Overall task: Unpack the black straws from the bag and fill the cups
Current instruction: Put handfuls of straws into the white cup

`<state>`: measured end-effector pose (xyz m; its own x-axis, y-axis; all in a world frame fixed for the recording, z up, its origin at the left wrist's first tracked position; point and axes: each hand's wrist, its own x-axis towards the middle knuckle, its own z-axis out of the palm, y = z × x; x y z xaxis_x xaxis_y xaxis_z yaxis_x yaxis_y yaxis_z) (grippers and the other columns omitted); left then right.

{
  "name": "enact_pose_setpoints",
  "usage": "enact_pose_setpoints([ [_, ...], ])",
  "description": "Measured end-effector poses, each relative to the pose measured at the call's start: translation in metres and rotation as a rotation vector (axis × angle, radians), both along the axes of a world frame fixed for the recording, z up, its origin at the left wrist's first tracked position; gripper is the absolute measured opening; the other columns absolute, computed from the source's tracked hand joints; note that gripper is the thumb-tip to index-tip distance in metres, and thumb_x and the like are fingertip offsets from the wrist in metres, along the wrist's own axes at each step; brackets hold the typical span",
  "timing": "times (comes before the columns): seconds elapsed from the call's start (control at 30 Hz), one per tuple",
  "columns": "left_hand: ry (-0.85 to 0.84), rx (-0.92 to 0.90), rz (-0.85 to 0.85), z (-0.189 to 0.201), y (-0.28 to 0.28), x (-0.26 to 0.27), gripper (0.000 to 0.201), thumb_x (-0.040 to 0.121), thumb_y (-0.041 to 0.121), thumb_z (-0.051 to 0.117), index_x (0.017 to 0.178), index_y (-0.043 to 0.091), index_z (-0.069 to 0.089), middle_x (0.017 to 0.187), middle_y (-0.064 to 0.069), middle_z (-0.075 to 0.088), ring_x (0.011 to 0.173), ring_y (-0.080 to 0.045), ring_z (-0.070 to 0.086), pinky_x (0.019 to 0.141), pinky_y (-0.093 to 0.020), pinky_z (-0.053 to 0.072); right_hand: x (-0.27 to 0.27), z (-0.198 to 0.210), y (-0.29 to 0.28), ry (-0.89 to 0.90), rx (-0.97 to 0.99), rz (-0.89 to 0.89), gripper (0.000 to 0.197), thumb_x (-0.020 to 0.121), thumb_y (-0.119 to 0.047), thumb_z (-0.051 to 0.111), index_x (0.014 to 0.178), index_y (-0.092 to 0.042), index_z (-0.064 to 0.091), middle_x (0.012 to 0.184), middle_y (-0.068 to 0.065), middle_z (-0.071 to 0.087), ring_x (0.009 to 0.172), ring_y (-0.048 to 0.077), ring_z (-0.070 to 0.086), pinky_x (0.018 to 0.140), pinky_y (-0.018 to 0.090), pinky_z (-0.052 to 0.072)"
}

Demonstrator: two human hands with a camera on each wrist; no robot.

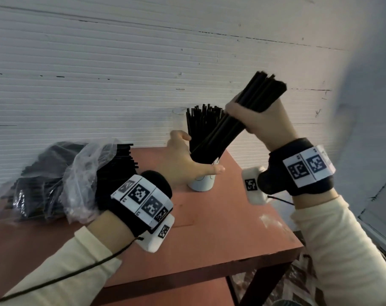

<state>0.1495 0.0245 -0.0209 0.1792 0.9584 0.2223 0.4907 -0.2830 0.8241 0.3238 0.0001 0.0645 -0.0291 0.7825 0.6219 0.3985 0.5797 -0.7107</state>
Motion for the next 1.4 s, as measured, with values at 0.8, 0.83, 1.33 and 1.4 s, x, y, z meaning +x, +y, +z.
enact_pose_setpoints([
  [0.8,0.078,-0.150,-0.225,-0.020,0.072,0.004,0.107,0.043,0.044,0.088,0.138,0.028,0.040,0.125,0.011,0.059,0.117,-0.013,0.055,0.103,-0.040,0.046,-0.009,-0.014,0.067,-0.472,-0.067,-0.083,0.033,0.075,-0.045,0.068,0.079,-0.014,0.058,0.080,0.004,0.061,0.090,0.023,0.055,0.082,0.045,0.051],
  [0.83,0.075,-0.158,-0.227,-0.020,0.072,0.003,0.109,0.043,0.044,0.089,0.139,0.029,0.039,0.125,0.011,0.059,0.118,-0.012,0.055,0.103,-0.040,0.046,-0.012,-0.017,0.066,-0.504,-0.057,-0.128,0.029,0.076,-0.046,0.069,0.078,-0.021,0.055,0.082,-0.002,0.056,0.097,0.020,0.047,0.088,0.042,0.046],
  [1.33,0.072,-0.169,-0.205,-0.018,0.069,0.004,0.103,0.047,0.038,0.093,0.136,0.028,0.044,0.125,0.012,0.059,0.115,-0.012,0.056,0.102,-0.035,0.045,-0.023,-0.031,0.062,-0.579,0.295,-0.100,0.039,0.100,-0.019,0.046,0.138,-0.012,0.049,0.143,0.003,0.048,0.139,0.015,0.036,0.110,0.018,0.026],
  [1.4,0.059,-0.182,-0.206,-0.017,0.069,0.005,0.110,0.037,0.046,0.091,0.135,0.026,0.045,0.124,0.010,0.062,0.115,-0.014,0.058,0.102,-0.039,0.047,-0.021,-0.037,0.065,-0.641,0.254,-0.114,0.033,0.101,-0.020,0.043,0.129,-0.009,0.057,0.133,0.005,0.057,0.135,0.021,0.042,0.109,0.026,0.031],
])
